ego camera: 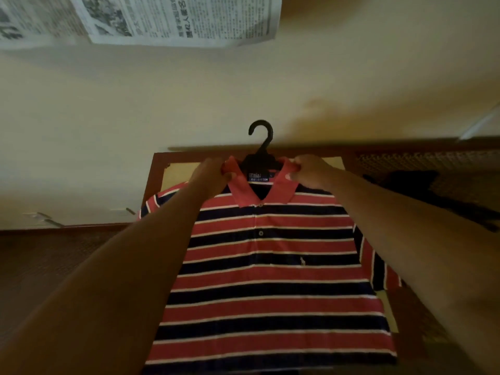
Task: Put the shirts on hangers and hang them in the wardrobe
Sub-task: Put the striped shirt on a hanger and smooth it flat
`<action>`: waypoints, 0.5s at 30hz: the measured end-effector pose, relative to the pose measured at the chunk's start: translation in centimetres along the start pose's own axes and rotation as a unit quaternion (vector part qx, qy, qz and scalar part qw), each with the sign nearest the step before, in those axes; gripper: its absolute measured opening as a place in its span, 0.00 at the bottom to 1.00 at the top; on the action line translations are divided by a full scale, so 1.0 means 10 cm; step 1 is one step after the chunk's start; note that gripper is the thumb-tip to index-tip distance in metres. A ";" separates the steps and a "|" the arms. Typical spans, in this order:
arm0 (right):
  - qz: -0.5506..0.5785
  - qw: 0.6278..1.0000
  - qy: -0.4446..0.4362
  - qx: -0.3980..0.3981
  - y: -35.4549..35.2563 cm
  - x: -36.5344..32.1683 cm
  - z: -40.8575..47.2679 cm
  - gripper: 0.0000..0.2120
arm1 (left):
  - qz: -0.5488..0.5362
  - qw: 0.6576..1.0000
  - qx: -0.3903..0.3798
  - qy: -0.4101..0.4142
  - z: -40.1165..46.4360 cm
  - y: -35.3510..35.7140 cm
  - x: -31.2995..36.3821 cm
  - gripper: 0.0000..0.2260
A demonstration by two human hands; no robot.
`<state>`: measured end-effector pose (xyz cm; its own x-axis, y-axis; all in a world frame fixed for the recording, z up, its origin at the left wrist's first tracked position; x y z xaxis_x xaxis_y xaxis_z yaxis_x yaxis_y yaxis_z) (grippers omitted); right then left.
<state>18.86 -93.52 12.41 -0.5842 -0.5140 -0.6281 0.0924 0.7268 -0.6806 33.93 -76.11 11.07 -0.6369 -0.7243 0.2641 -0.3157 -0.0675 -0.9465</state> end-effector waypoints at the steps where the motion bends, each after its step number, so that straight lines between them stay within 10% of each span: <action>1: 0.003 1.000 -0.001 0.008 -0.05 -0.06 -0.11 0.05 | -0.005 1.000 0.003 0.012 -0.08 -0.09 0.03 0.10; 15: -0.002 0.988 0.056 0.145 -0.47 -0.46 -2.36 0.08 | 0.002 0.983 -0.007 0.184 -1.46 -1.03 0.74 0.17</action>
<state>2.12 -83.83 27.36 -0.6688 -0.4517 -0.5905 0.3080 0.5546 -0.7730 22.16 -70.74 25.53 -0.8483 -0.4275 0.3125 -0.3210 -0.0541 -0.9455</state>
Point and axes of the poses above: each hand's wrist, its own z-axis towards the middle knuckle, its own y-axis out of the palm, x = y × z, the point moved 6 cm from there along z, towards the middle knuckle, and after that the axes turned 11 degrees about z, right-handed, at the moved point
